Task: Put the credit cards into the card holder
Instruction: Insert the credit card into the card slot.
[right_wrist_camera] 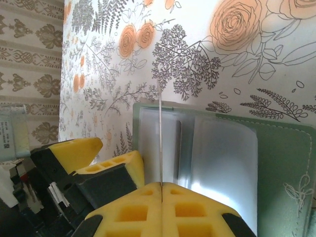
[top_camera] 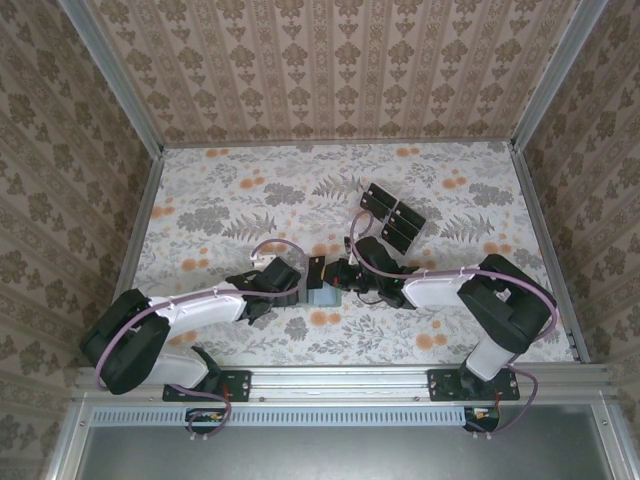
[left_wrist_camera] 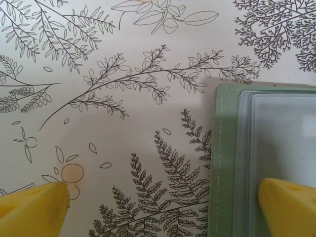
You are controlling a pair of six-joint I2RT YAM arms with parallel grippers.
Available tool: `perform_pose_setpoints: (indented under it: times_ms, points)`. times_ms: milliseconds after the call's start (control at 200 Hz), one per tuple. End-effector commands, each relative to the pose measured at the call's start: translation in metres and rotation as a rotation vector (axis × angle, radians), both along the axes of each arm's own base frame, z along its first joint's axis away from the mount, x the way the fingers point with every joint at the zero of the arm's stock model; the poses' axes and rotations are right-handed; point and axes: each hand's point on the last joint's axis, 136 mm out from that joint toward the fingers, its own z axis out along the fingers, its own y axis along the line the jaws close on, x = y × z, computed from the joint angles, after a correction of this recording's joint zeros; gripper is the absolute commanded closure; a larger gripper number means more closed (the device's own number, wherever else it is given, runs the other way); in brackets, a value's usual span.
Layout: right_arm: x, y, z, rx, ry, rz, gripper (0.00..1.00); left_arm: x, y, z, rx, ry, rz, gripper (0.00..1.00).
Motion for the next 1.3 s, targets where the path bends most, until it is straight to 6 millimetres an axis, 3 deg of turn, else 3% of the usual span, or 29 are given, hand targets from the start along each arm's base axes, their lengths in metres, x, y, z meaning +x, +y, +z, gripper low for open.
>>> perform_pose_setpoints:
  times_ms: [0, 495, 1295]
  points:
    - [-0.003, 0.003, -0.005, 0.023, 0.008, 0.001, 1.00, -0.015, 0.017, -0.012, 0.066, 0.048, 0.012, 0.00]
    - [-0.010, 0.000, -0.025, 0.024, 0.032, -0.006, 1.00, -0.016, 0.018, -0.014, 0.067, 0.050, 0.013, 0.00]
    - [-0.026, 0.001, -0.039, 0.046, 0.054, 0.010, 1.00, -0.017, 0.018, -0.014, 0.068, 0.050, 0.012, 0.00]
